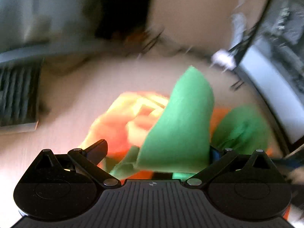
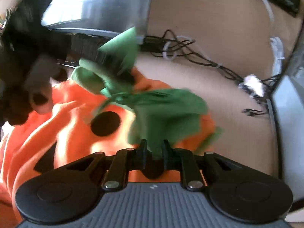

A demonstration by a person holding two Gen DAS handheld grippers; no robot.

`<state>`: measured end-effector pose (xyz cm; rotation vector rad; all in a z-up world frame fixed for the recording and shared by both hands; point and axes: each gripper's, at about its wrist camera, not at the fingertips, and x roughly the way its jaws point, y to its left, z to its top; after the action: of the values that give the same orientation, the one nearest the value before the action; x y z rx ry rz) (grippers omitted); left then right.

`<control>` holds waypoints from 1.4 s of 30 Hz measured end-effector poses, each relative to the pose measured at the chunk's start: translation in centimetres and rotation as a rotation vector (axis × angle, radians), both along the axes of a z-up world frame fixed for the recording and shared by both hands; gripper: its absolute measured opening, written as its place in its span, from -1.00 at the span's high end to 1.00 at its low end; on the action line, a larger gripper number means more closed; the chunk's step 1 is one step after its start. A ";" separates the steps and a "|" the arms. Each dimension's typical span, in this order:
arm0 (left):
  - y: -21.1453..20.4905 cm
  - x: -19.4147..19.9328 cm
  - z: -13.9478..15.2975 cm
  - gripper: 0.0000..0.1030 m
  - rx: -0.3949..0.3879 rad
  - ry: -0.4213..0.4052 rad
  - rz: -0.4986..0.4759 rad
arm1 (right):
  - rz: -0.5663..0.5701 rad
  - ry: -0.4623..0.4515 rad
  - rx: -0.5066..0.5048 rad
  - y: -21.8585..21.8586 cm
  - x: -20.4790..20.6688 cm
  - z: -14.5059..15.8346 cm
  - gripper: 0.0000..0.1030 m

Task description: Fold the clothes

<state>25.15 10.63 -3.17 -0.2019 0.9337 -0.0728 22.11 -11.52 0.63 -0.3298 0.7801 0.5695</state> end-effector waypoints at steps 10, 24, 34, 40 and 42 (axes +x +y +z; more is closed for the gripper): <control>2.8 -3.0 2.1 -1.00 -0.104 -0.055 -0.056 | -0.094 0.004 0.270 -0.6 3.2 3.8 0.41; 1.8 -0.4 -0.1 -1.00 -0.451 -0.055 -0.078 | -0.076 0.010 0.049 2.4 4.9 -2.6 0.33; 1.5 -0.5 -3.8 -1.00 -0.476 0.029 -0.009 | -0.139 0.044 0.264 -0.6 4.8 2.1 0.29; 2.2 -1.1 -2.8 -1.00 -0.511 0.049 -0.065 | -0.183 0.190 0.308 0.5 7.0 -1.4 0.29; 3.3 -1.7 -1.5 -1.00 -0.532 -0.006 -0.063 | -0.193 0.222 0.284 0.3 7.1 -2.8 0.29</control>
<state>23.44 13.90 -4.63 -0.6636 0.9007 -0.3816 29.24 -11.22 -2.15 0.0723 0.9198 0.5315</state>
